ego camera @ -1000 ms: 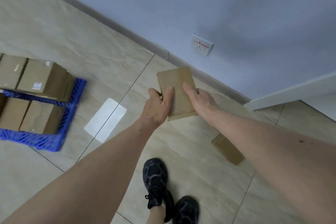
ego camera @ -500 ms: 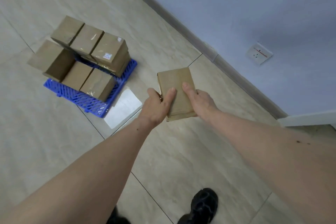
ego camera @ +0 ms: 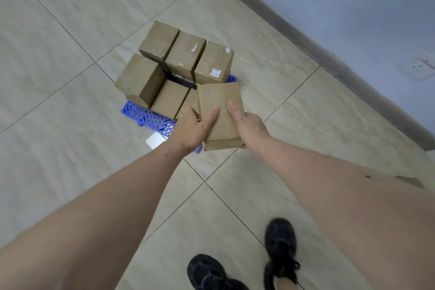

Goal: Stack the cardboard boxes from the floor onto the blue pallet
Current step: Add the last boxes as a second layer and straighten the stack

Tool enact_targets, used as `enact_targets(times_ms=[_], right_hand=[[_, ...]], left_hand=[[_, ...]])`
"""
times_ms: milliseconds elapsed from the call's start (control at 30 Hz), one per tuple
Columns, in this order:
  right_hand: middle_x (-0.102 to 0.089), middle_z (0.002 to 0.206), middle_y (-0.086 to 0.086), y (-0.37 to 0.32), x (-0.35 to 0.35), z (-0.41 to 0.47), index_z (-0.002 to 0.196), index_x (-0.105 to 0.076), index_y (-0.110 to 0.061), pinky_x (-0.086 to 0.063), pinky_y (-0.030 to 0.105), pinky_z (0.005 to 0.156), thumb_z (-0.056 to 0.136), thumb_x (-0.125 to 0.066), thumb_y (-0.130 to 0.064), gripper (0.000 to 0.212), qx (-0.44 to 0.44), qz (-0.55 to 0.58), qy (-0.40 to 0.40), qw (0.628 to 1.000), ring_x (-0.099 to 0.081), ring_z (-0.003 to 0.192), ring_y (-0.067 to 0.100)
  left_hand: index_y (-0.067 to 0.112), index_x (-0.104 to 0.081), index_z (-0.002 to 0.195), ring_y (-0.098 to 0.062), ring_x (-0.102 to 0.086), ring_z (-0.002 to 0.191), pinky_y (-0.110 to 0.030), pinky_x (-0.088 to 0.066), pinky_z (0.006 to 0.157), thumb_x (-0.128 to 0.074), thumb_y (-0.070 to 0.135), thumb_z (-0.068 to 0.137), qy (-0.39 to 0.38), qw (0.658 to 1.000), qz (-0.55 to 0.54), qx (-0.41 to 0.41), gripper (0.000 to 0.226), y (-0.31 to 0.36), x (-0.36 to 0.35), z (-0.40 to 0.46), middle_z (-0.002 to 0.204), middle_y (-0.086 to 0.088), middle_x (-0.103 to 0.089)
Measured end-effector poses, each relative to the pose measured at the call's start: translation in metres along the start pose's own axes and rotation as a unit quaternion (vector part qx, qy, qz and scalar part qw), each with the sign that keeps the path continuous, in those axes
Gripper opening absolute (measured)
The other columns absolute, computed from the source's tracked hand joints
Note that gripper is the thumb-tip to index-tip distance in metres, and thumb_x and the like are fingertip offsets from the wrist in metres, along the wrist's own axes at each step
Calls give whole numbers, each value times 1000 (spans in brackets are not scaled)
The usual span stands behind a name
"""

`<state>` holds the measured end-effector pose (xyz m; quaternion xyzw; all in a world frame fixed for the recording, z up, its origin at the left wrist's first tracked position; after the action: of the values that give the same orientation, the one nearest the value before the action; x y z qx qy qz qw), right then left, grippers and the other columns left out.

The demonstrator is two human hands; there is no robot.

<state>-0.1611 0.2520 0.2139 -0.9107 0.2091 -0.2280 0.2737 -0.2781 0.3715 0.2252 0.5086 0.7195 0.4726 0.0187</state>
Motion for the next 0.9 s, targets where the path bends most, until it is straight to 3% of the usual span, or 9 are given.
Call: enact_targets(times_ms=[67,167,267,333,433,533,633,700,900], right_hand=[[-67,107,3,-12,-22,4,108,-65,-19,-53,46,92,47,-38,-92,98,-9,1,-10,1000,-64,98,25],[-67,111,2,-34,-46,20,114,-64,-22,-52,44,94,47,-41,-93,100,-16,1,-20,1000,-64,101,24],[-68,115,2,-57,-67,47,117,-65,-24,-51,45,95,49,-41,-94,101,-11,8,-21,1000,-64,105,25],[-67,117,3,-70,-82,69,119,-64,-23,-52,45,95,50,-41,-95,102,-17,14,-21,1000,-65,106,25],[-67,117,1,-83,-103,101,120,-62,-24,-51,45,95,49,-42,-95,103,-45,32,-16,998,-64,106,25],[-62,124,0,-90,-128,123,128,-57,-25,-49,47,98,62,-43,-89,93,-69,32,-21,997,-60,111,25],[-59,127,0,-89,-153,142,134,-50,-26,-55,44,84,77,-45,-79,79,-98,24,-30,994,-59,111,26],[-56,129,0,-85,-170,150,136,-46,-24,-58,42,77,80,-46,-76,76,-124,24,-27,992,-57,113,27],[-48,137,5,-68,-218,182,138,-44,-16,-59,43,84,86,-45,-72,77,-194,78,14,978,-52,108,26]], left_hand=[[14,-46,99,-19,-59,92,-41,-54,79,-52,71,80,-3,1000,8,3,60,-8,20,12,94,5,-53],[20,-43,84,-14,-55,81,-36,-48,73,-53,62,87,-4,1000,26,2,43,-9,47,34,86,6,-50],[22,-37,80,-13,-53,79,-29,-44,68,-52,59,89,-13,999,46,3,41,-7,70,66,86,5,-49],[17,-40,87,-15,-54,81,-28,-42,66,-51,61,88,-11,997,77,11,46,-9,85,93,89,1,-52],[10,-42,104,-26,-56,94,-40,-46,84,-51,69,82,3,992,121,33,64,-18,106,134,97,-3,-56],[11,-41,105,-27,-55,98,-45,-47,87,-57,68,78,22,986,162,39,65,-30,124,166,98,-2,-55],[10,-43,111,-29,-49,111,-48,-46,89,-60,68,75,41,974,222,32,70,-45,138,190,116,-6,-51],[10,-44,117,-28,-43,119,-48,-43,93,-60,69,75,50,962,268,31,74,-57,145,205,124,-7,-47],[11,-44,126,-28,-34,127,-40,-35,99,-60,71,72,62,931,360,-10,82,-81,156,251,135,-6,-41]])
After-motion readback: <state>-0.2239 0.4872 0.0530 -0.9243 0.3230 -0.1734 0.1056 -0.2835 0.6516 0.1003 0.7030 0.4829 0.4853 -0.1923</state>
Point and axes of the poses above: each hand's wrist, its own z-axis towards the middle knuckle, its own x-axis out of the back of the hand, y = z × x, the point moved 8 cm from there along z, towards the middle knuckle
